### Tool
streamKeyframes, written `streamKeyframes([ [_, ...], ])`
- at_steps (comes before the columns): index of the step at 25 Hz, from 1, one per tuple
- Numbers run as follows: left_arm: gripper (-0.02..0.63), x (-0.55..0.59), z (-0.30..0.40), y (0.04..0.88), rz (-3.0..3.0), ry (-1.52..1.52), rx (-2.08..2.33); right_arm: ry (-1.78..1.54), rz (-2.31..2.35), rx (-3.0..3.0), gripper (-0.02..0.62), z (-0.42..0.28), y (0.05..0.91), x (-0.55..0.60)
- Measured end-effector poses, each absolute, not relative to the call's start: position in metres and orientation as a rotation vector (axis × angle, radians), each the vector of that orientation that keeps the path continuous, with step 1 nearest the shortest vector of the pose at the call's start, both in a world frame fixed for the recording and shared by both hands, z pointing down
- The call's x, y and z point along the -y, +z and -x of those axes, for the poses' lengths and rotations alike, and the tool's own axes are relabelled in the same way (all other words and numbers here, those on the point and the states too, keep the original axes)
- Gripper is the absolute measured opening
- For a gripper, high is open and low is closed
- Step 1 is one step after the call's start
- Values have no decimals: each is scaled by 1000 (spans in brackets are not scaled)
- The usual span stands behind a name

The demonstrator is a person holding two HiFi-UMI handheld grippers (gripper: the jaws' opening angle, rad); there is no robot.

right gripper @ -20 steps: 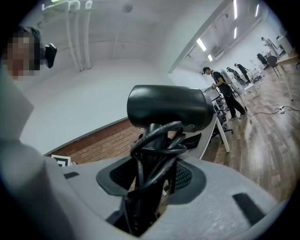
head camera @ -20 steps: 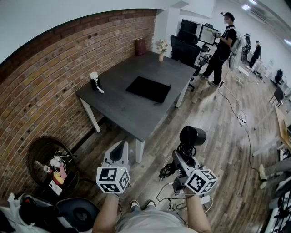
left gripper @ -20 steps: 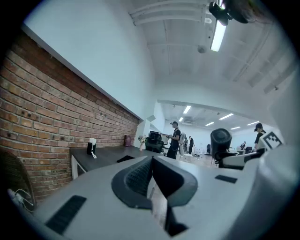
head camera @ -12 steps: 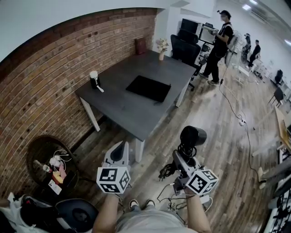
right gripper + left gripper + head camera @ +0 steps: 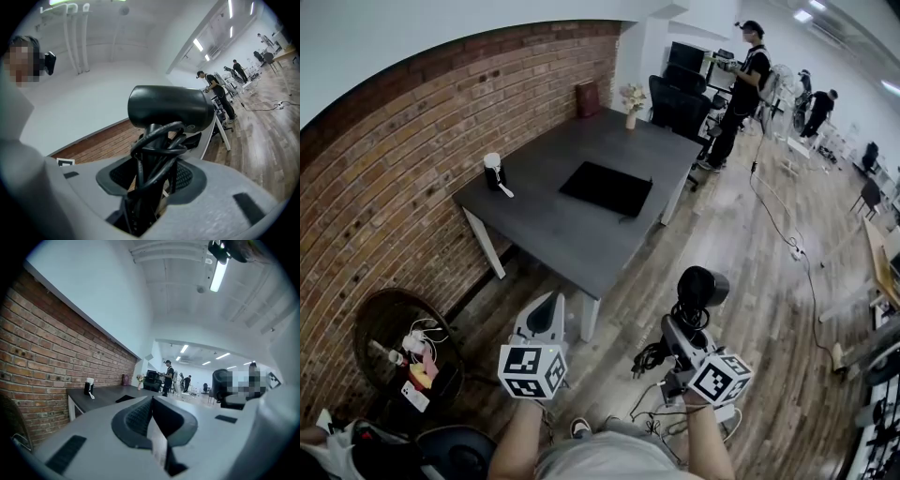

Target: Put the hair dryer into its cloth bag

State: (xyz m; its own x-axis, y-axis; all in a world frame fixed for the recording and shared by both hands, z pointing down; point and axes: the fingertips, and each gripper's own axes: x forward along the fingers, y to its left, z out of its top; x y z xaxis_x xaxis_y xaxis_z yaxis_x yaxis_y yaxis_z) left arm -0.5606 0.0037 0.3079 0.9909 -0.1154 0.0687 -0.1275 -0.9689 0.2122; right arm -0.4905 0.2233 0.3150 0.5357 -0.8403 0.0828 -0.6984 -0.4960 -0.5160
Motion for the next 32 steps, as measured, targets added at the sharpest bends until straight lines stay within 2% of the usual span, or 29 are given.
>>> streamKeyframes([
  [12, 6, 10, 517, 328, -2919, 138, 144, -449, 2388, -1160, 187, 444, 330, -231],
  [32, 6, -1, 301, 322, -2912, 140, 271, -474, 2373, -1253, 187, 200, 324, -240],
])
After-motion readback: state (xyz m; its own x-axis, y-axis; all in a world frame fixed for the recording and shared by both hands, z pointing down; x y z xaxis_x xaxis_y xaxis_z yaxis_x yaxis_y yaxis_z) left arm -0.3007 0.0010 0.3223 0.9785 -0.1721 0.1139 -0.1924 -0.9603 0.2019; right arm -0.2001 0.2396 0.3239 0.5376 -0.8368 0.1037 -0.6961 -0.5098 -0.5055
